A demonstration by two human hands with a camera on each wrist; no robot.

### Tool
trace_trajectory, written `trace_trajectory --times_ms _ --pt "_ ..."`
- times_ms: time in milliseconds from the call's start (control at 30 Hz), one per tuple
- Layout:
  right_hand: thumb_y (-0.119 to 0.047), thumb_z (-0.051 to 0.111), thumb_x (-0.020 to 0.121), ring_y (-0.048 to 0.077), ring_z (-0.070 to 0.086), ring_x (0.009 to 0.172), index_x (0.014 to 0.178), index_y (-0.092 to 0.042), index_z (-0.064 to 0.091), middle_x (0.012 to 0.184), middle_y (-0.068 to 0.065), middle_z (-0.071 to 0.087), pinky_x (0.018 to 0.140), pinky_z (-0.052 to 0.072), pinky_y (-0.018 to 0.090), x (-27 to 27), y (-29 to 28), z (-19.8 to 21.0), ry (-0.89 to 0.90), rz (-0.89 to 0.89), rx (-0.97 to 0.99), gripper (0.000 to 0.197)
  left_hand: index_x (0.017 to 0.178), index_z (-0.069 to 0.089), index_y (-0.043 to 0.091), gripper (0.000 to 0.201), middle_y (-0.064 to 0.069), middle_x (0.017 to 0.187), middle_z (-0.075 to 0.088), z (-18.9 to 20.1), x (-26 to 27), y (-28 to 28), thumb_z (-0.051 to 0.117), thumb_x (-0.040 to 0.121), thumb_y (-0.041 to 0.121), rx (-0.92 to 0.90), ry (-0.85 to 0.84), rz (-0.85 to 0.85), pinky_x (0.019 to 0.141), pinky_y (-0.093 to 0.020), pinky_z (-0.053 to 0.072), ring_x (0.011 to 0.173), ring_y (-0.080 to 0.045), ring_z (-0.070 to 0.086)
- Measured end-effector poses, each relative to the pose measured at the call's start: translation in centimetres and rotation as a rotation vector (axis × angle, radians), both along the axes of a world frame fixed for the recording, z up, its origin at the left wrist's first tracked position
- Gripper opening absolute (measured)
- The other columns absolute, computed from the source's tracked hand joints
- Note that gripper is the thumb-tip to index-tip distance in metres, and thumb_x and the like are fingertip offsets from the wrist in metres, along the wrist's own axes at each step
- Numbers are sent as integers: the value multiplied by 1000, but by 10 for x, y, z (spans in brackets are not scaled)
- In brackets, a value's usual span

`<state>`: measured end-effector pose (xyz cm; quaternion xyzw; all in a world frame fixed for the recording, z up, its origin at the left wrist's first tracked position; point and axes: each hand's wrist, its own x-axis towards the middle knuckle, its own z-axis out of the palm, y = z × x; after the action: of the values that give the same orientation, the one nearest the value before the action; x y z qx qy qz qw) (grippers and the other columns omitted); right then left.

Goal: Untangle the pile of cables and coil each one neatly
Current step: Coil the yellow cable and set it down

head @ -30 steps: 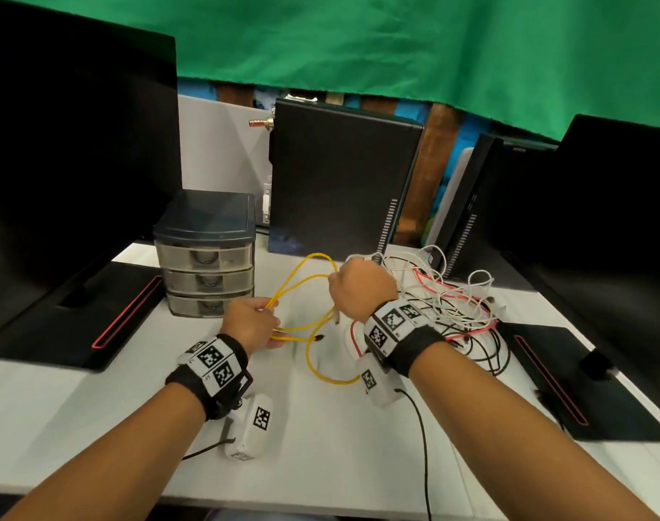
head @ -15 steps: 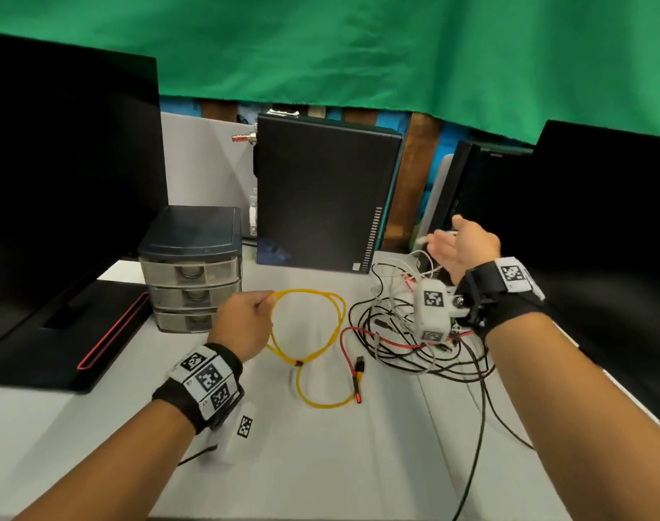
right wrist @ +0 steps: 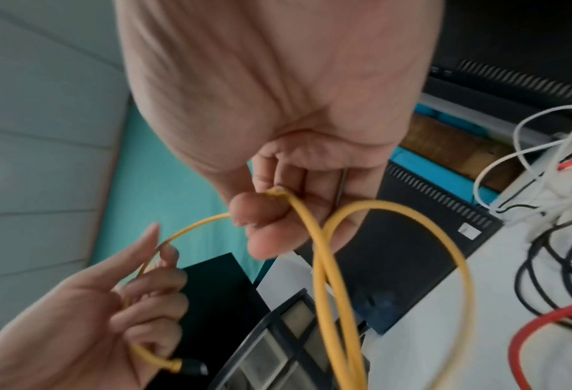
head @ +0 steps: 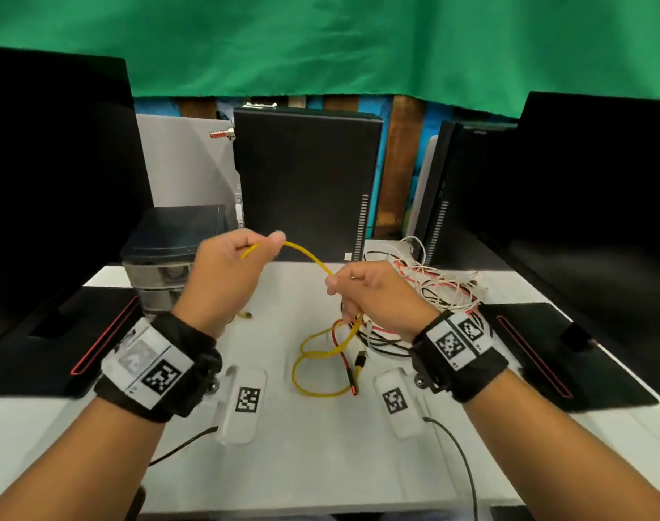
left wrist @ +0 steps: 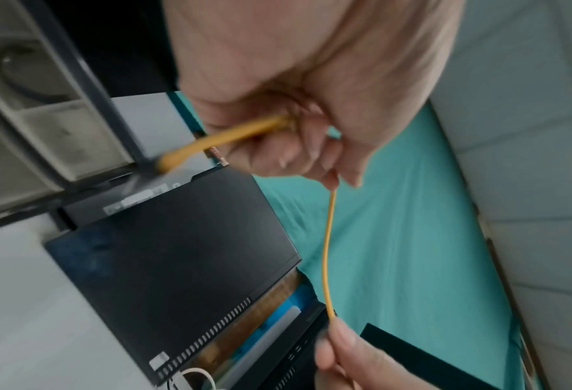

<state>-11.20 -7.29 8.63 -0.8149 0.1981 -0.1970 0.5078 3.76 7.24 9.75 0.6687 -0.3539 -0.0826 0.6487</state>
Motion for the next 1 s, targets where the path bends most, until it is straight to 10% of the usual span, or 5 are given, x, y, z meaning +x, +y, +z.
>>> trace_trajectory --times_ms 133,300,433,800,1000 --pt "-16 52 103 20 54 51 85 -7 59 52 4 47 67 54 35 -5 -8 12 -183 -73 319 21 100 66 20 48 3 76 69 -4 -4 0 76 73 58 -50 327 -266 61 -26 48 58 -12 56" --pt "-20 40 108 15 50 51 93 -7 53 57 3 40 64 59 31 6 3 38 -495 -91 733 23 108 65 22 49 0 96 78 -49 -37 -22 88 67 36 256 75 -537 91 -29 52 89 -13 71" --pt "-18 37 108 12 45 46 107 -6 55 54 0 40 57 54 28 7 7 48 -570 -58 781 22 82 73 20 6 -7 78 75 -59 -29 -25 78 85 18 230 -29 -431 73 -24 52 65 -9 65" --pt "-20 38 106 7 21 41 109 -12 60 51 -6 28 42 27 20 -20 -21 83 -636 -36 745 23 88 76 14 6 2 86 77 -58 -17 -23 71 91 13 112 57 -343 75 -14 51 79 -6 69" --pt "-19 40 105 7 21 41 106 -12 61 50 -5 28 41 27 21 -7 -8 83 -631 -81 635 22 82 69 12 37 6 52 38 -42 -29 -27 49 104 35 41 270 -274 44 -19 29 44 -9 32"
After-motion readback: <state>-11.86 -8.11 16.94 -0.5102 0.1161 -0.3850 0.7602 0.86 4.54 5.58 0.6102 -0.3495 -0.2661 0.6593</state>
